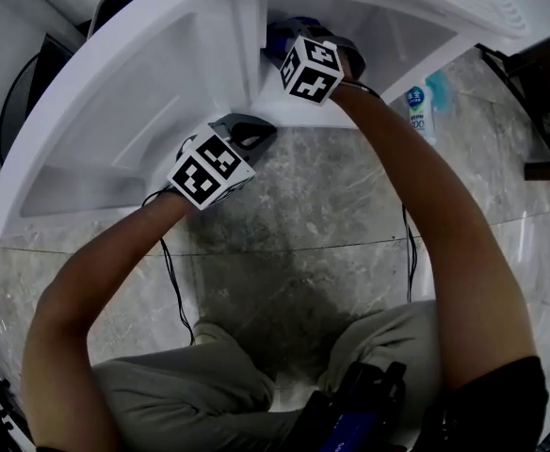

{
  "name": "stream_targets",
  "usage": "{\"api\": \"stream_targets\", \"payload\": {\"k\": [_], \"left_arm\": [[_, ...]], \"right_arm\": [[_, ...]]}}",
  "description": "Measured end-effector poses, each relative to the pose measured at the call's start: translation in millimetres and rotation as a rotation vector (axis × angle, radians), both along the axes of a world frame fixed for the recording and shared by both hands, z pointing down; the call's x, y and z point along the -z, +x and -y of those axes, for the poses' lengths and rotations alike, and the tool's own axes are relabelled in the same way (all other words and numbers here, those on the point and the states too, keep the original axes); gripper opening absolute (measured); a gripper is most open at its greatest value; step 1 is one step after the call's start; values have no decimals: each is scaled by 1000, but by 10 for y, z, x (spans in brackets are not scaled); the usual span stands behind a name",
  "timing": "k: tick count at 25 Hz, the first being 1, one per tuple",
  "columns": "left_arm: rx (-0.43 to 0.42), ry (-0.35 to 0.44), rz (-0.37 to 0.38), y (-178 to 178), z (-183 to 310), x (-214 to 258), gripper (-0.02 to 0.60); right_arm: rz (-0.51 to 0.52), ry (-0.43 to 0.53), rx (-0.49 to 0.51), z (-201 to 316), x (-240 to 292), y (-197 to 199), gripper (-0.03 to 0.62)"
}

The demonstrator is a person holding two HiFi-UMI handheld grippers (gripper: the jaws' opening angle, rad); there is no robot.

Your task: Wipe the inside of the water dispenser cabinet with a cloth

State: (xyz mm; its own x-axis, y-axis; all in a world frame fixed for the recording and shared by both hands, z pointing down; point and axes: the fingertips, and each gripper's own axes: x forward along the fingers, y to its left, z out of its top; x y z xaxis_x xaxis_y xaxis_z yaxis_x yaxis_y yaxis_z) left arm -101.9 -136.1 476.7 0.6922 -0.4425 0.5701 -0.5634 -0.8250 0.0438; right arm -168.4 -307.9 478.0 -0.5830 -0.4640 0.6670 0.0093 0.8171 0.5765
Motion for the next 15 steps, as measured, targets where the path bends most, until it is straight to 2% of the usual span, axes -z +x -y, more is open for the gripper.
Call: {"api": "stream_targets", "payload": {"k": [4, 8, 15], "left_arm": [[3, -13, 6, -49, -44, -23, 7], [12, -4, 21, -114, -24, -29, 7], [28, 67, 16, -76, 160, 260, 6]], "right_arm": [[-37, 8, -41, 163, 4, -38, 120], [-2, -31, -46, 86, 14, -21, 120], [63, -173, 112, -592, 76, 79, 120]]}}
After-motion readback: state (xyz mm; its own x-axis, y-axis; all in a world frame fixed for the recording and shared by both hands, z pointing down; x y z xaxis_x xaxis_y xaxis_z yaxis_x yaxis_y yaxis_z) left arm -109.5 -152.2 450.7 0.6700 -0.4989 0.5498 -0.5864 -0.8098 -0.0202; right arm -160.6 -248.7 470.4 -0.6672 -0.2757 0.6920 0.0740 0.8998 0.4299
